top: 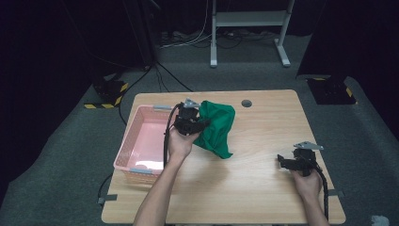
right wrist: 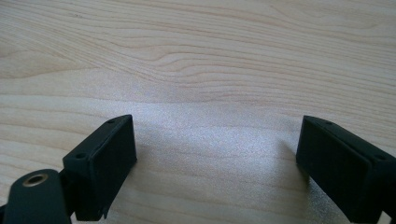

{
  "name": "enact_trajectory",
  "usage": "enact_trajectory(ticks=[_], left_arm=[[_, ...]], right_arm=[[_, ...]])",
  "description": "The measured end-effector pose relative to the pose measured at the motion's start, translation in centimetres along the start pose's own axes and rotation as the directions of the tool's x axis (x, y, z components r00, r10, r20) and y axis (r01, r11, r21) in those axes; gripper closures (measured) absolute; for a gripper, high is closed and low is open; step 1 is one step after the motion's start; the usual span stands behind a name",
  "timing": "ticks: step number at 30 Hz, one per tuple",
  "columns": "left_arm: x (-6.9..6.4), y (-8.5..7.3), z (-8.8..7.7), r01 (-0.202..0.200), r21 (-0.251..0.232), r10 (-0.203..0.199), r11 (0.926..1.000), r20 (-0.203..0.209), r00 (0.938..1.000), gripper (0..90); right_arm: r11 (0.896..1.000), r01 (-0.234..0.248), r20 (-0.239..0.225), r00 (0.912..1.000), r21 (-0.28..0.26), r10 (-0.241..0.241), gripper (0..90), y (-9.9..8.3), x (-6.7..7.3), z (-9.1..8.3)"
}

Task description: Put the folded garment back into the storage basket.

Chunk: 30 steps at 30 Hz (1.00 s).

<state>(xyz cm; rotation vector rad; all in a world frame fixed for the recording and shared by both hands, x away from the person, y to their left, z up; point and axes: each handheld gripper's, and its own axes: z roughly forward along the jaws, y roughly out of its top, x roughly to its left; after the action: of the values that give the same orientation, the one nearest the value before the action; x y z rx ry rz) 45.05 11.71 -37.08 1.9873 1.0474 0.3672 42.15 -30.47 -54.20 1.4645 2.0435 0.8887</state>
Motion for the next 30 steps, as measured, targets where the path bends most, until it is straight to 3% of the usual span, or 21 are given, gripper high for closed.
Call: enact_trajectory(ticks=[9, 22, 30], left_arm=[[2.2, -0.1, -2.9, 0.033, -0.028, -0.034, 0.999, -0.037, 0.9987, 75.0], [5.7, -1.2, -5.5, 0.101, -0.057, -0.105, 0.9933, -0.072, 0.9918, 74.9], [7.4, -1.6, -6.7, 0.104, -0.042, -0.108, 0.9938, -0.119, 0.9871, 74.8]], right_arm=[[1.0, 0.002, -0.001, 1.0, 0.0, -0.002, 12.0, 0.0, 0.0, 0.0], [1.0, 0.002, -0.001, 1.0, 0.0, -0.002, 12.0, 0.0, 0.0, 0.0], [1.0, 0.002, 0.0, 1.0, 0.0, -0.002, 11.9, 0.0, 0.0, 0.0]])
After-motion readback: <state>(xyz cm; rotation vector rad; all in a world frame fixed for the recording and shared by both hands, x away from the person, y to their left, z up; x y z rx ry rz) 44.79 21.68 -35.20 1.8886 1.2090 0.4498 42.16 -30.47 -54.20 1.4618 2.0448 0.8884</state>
